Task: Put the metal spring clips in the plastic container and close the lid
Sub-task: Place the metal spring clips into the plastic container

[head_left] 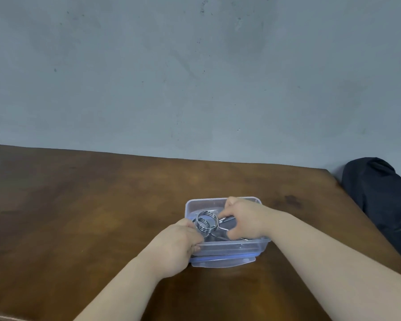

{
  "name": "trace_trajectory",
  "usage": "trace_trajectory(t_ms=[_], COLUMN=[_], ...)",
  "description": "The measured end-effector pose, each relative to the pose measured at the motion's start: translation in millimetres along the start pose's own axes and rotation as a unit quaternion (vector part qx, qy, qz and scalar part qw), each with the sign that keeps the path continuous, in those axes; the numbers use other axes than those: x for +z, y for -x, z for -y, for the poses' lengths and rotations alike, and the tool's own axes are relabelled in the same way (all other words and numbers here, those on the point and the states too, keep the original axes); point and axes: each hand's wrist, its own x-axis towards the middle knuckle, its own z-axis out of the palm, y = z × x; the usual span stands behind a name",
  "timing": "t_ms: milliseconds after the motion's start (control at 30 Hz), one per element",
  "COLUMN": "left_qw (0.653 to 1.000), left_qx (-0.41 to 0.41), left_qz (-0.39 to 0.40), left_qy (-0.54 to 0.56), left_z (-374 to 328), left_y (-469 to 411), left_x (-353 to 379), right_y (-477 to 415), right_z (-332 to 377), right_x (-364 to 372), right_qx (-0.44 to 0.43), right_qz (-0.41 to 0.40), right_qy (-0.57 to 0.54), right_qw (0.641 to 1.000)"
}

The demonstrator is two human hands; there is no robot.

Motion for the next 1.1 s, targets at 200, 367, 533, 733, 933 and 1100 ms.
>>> trace_trajectory(t_ms=[200,367,533,733,933,1100], left_qw=[1.0,1.0,1.0,1.0,0.997,0.994], left_qx=[-0.009,0.011,0.011,0.008,0.05,0.066], left_qz=[0.001,-0.007,-0.005,0.001,-0.007,-0.034], left_qy=[0.01,0.008,0.001,0.01,-0.05,-0.079], left_z=[-1.8,-2.7,0.3,-0.5,-5.4,-5.4], left_y=[0.5,0.0,0.2,0.6,-0.2,1.2], left_x=[0.5,-1.1,0.7,-2.0,-8.0,-7.1], right_y=[-9.6,-13.3,-14.4,-12.9,5.3,41.3], right_z=[-3.4,-3.4,-2.6,-5.2,-7.5,-9.9], right_x=[7.9,9.5,9.5,9.6,-8.5,-6.2], right_qx=[-0.032,-0.037,-0.039,-0.03,-0.013,-0.025], right_qz=[0.0,0.006,0.007,0.024,-0.079,-0.079], right_qy=[0.061,0.123,0.144,0.089,-0.034,-0.061], right_qw=[0.998,0.992,0.989,0.995,0.996,0.995])
